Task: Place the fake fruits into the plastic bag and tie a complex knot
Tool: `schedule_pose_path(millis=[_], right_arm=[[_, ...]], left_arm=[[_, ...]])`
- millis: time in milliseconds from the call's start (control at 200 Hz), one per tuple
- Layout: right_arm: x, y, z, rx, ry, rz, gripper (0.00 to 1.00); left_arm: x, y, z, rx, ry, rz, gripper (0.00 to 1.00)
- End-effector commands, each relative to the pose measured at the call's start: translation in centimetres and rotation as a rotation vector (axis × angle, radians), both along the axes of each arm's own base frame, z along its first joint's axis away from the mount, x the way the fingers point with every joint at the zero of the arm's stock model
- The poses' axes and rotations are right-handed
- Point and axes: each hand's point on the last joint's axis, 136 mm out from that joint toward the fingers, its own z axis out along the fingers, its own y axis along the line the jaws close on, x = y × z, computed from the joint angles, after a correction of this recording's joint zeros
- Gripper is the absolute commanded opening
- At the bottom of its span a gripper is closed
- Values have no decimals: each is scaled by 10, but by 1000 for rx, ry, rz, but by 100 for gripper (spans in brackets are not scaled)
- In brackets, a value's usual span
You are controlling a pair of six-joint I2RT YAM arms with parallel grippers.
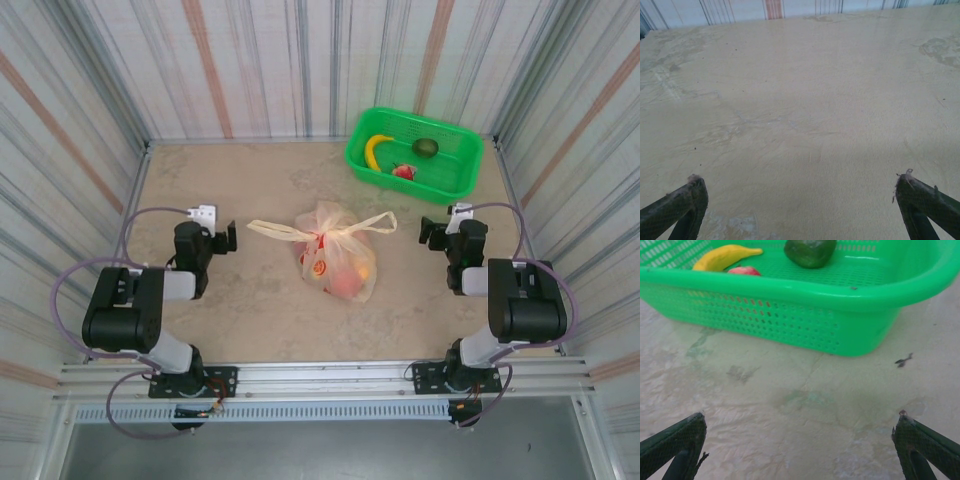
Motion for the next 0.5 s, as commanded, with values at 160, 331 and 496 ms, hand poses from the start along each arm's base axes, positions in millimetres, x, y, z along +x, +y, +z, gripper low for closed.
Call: schedule_pose_path(millis=[160, 331, 496], right_arm=[[-5, 18, 2, 28, -18, 157, 99], [1, -6, -1, -29, 14, -36, 99], [1, -6, -1, -35, 9, -42, 99]], left_arm=[[0, -8, 4, 17, -13, -71, 99], [3, 4, 2, -34, 10, -31, 99], [1, 4, 4, -30, -3, -32, 99]])
